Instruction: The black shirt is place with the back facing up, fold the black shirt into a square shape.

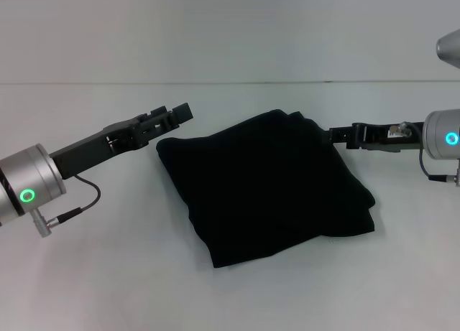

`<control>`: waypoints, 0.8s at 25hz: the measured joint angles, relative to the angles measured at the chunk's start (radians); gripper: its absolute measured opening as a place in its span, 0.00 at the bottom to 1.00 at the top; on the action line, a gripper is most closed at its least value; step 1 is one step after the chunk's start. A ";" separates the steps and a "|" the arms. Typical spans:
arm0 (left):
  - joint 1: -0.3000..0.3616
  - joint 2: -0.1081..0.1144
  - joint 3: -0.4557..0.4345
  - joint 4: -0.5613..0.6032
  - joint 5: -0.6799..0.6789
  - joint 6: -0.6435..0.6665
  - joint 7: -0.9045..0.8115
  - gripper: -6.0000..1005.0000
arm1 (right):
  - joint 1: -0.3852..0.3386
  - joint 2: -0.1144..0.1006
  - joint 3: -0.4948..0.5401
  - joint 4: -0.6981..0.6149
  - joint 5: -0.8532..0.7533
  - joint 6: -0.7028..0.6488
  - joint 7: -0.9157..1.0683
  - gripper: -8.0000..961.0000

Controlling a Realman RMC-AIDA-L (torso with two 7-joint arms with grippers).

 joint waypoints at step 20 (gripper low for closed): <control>-0.002 0.000 0.003 0.001 0.000 -0.021 -0.003 0.82 | 0.023 0.061 0.003 0.015 0.002 0.098 0.002 0.50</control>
